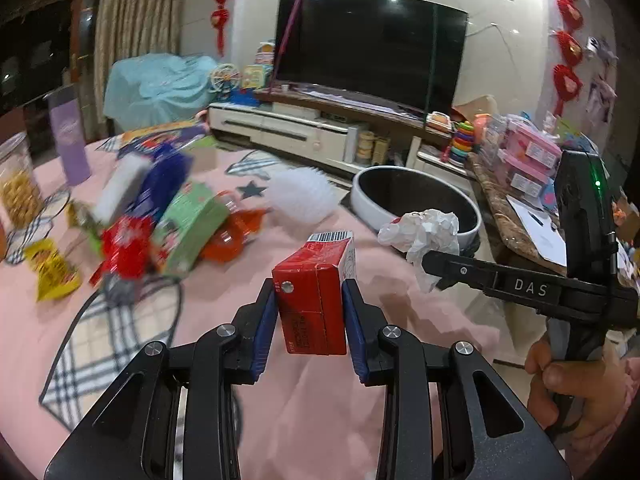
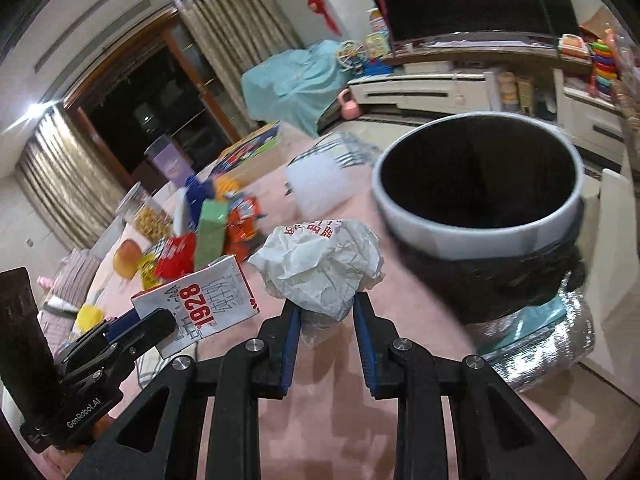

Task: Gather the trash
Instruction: 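Carry the red juice box and white tissue over the trash bin with both tools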

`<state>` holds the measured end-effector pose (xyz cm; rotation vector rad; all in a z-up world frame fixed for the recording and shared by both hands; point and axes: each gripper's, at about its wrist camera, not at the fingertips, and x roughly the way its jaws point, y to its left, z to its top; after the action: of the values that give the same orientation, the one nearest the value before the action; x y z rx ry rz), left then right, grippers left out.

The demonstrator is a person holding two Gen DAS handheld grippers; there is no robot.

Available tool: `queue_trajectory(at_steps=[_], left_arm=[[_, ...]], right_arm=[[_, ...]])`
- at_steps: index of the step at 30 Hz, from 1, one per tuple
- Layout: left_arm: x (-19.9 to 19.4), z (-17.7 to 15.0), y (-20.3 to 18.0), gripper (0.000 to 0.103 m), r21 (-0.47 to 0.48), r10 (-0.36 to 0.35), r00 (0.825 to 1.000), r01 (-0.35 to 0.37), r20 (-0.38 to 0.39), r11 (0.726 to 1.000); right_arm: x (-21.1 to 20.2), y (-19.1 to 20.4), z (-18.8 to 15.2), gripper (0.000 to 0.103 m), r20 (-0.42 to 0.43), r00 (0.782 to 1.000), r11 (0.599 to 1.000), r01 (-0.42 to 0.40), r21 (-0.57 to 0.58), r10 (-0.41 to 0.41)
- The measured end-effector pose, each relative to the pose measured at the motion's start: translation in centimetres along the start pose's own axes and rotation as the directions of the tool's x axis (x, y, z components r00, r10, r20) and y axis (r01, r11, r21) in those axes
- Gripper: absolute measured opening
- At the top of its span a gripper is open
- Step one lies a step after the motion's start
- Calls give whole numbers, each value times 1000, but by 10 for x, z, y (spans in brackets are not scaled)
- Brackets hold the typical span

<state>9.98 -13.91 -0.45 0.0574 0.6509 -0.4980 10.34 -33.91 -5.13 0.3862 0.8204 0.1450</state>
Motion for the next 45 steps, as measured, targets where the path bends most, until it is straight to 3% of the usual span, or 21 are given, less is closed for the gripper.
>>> queue_trajectory(at_steps=[13,25,45], left_arm=[[37,39,-45,30,71,-58,998,56,17,996],[76,68,-71,30,75,-102,995,102,-3,992],[123,80,-88,31,104,-107,991,115,-75,988]], right_arm=[[-14,-49,27,27,44,996,995,71,64,-74],[-7,-80,52,27,36,992,989,120,88,-124],[16,-108,75,31,-30,986,982,163,91,-161]])
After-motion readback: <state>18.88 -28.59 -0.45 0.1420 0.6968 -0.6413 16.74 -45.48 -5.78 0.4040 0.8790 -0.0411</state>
